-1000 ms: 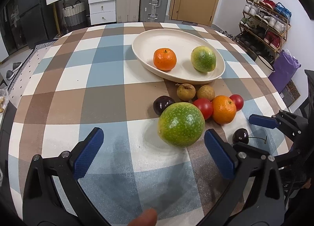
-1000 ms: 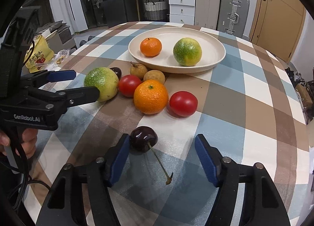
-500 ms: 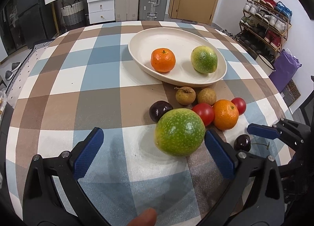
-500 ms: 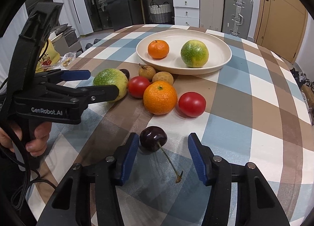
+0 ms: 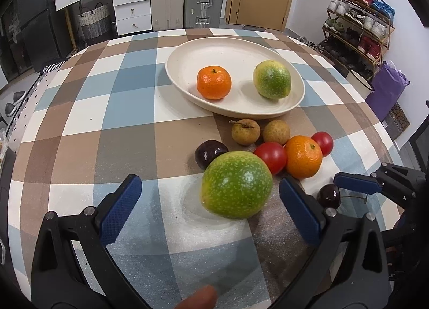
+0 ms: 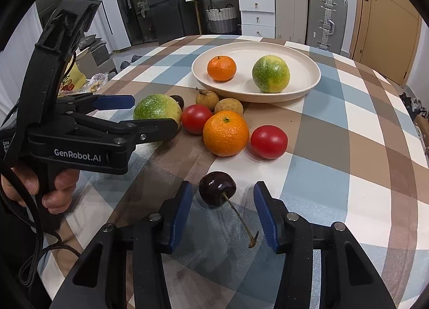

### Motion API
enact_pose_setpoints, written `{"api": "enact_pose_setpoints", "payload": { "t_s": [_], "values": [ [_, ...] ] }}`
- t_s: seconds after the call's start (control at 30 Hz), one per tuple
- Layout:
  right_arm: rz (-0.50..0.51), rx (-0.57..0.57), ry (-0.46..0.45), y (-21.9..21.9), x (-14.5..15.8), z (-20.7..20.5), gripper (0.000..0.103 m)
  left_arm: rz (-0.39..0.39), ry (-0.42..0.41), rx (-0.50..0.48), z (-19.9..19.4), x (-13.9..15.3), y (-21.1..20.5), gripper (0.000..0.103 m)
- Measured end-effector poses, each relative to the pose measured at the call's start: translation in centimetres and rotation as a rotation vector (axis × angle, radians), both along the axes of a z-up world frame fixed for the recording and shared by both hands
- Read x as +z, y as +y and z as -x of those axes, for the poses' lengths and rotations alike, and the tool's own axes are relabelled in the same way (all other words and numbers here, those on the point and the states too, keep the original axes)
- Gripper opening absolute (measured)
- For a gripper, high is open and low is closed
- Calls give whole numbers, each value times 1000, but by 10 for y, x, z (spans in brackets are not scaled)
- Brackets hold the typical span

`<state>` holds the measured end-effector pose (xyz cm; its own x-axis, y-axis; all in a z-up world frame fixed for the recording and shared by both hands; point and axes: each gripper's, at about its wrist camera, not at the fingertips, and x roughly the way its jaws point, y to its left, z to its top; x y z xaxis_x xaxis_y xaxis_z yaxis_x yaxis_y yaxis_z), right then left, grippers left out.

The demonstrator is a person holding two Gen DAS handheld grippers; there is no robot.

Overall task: Organize fruits
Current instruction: 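Grasp the green passion fruit with the left tool while the right tool grasps a dark cherry, then carry the passion fruit with the left tool while the right tool carries the cherry over the plate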

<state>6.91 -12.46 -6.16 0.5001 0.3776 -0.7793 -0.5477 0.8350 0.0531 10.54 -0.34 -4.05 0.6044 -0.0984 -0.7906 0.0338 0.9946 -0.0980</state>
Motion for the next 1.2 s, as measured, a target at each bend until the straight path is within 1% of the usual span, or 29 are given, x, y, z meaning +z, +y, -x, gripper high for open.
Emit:
{"api": "enact_pose_setpoints", "payload": {
  "t_s": [0.1, 0.13, 0.17, 0.2, 0.23, 0.3, 0.33, 0.37, 0.4, 0.53, 0.7, 1.03, 1.2],
  "values": [
    [0, -1, -2, 0, 0, 0, 45, -5, -4, -6, 1, 0, -2, 100],
    [1, 0, -4, 0, 0, 1, 42, -5, -6, -9, 2, 0, -2, 98],
    [0, 4, -5, 1, 0, 1, 40, -3, -5, -16, 2, 1, -3, 93],
    [2, 7, -6, 1, 0, 2, 38, 1, -3, -25, 3, 0, -3, 86],
    [2, 11, -7, 2, 0, 2, 34, 6, 3, -36, 3, 0, -4, 82],
    [2, 18, -5, 3, 1, 3, 30, 15, 9, -52, 4, 0, -5, 65],
    [2, 19, -6, 3, 1, 3, 28, 31, 12, -65, 5, -1, -5, 61],
    [2, 20, -7, 3, 1, 3, 28, 45, 10, -75, 6, -1, -5, 53],
    [2, 19, -8, 3, 1, 3, 28, 59, 7, -85, 7, 0, -5, 48],
    [-3, 16, -11, 2, 1, 3, 28, 52, -4, -97, 12, 0, -7, 48],
    [-16, 12, -16, -1, 4, 3, 28, 78, -17, -102, 18, 3, -5, 48],
    [-69, -1, -57, -8, 22, 2, 28, 81, -76, -107, 27, 29, -4, 48],
    [-89, -12, -74, -12, 32, -1, 28, 67, -102, -112, 28, 41, -6, 48]
  ]
}}
